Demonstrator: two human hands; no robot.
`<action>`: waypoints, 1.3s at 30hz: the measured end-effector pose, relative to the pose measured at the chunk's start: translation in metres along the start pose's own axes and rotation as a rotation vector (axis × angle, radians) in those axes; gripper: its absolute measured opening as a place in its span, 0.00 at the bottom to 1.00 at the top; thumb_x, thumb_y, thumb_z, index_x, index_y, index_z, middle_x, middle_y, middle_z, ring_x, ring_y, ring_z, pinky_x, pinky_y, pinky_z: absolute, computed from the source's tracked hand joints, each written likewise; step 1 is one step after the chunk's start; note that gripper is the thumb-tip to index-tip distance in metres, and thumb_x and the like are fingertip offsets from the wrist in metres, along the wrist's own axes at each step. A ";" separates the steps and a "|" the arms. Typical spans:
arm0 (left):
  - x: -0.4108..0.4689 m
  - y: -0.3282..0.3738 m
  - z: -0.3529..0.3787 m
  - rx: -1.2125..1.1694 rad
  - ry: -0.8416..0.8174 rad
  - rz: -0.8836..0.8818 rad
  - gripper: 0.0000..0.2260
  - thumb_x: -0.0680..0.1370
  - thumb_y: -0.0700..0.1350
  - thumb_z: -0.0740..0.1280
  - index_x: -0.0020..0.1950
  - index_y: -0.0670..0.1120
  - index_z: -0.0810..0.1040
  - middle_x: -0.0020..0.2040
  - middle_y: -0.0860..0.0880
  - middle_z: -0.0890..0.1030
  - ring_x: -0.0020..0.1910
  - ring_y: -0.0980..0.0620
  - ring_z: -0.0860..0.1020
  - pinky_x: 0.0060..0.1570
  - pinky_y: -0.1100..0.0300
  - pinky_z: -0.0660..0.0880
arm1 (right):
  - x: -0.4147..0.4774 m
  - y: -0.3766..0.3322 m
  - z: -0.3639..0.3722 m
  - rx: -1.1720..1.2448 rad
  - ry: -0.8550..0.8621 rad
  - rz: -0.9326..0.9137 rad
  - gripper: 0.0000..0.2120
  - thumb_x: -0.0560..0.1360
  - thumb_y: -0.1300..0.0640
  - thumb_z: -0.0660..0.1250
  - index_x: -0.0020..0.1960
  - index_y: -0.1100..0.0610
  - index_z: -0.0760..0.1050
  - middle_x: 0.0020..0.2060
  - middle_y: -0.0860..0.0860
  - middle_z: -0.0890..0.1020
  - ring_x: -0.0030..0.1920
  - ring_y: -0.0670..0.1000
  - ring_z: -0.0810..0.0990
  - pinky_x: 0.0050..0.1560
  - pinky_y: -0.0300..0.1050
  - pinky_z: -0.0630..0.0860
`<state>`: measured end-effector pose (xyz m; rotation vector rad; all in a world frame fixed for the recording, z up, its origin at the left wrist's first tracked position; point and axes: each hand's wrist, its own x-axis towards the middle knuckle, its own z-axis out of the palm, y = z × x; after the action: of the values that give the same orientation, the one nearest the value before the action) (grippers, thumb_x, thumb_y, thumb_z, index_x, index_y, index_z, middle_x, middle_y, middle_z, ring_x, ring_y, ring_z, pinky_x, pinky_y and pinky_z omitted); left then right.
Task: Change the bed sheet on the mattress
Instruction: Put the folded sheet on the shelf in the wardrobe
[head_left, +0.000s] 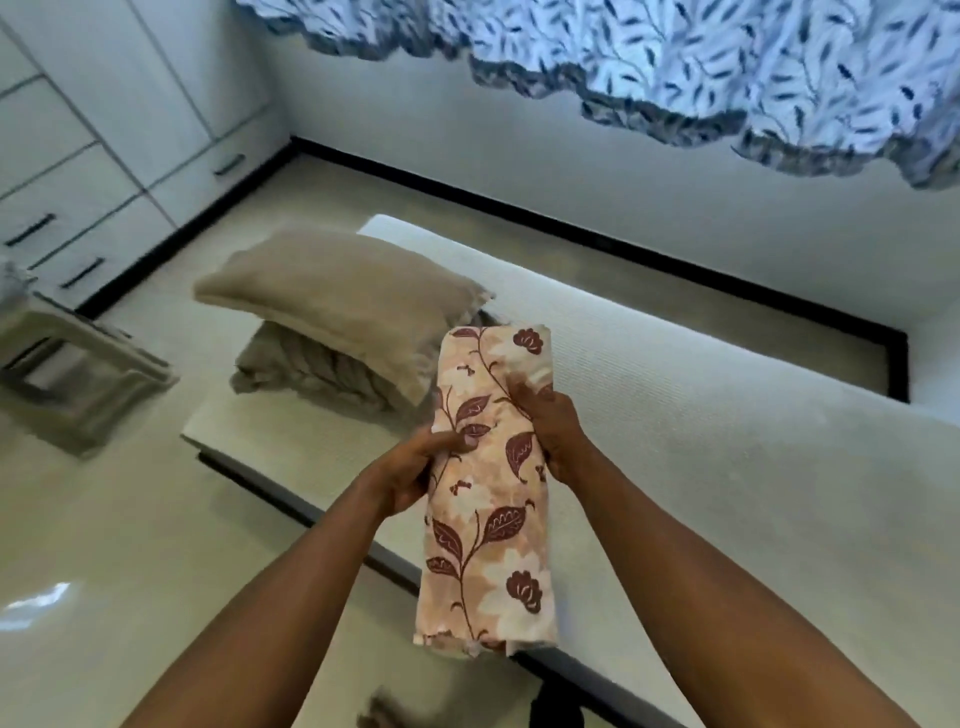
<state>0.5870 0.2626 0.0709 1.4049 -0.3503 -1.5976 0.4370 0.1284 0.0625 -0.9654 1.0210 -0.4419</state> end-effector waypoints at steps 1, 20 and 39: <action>-0.015 0.002 -0.021 -0.013 0.023 0.029 0.26 0.71 0.44 0.73 0.69 0.43 0.76 0.62 0.40 0.82 0.61 0.39 0.81 0.62 0.46 0.78 | -0.002 0.000 0.028 -0.010 -0.034 -0.016 0.24 0.73 0.43 0.77 0.59 0.60 0.83 0.51 0.58 0.87 0.53 0.59 0.87 0.57 0.62 0.82; -0.274 0.087 -0.460 -0.281 0.560 0.466 0.23 0.70 0.43 0.79 0.64 0.41 0.80 0.58 0.40 0.84 0.57 0.41 0.83 0.60 0.47 0.79 | -0.013 0.019 0.592 -0.218 -0.523 -0.078 0.38 0.65 0.27 0.74 0.62 0.55 0.82 0.52 0.55 0.87 0.54 0.58 0.86 0.59 0.60 0.81; -0.319 0.262 -0.844 -0.272 0.898 0.554 0.21 0.72 0.47 0.78 0.63 0.42 0.81 0.54 0.43 0.86 0.53 0.43 0.85 0.59 0.46 0.80 | 0.158 -0.016 1.040 -0.439 -0.689 -0.079 0.45 0.58 0.19 0.68 0.56 0.55 0.84 0.48 0.54 0.88 0.51 0.57 0.87 0.58 0.59 0.82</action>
<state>1.4190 0.6785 0.2051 1.4873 0.0286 -0.4591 1.4172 0.4917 0.1809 -1.4231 0.4510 0.0736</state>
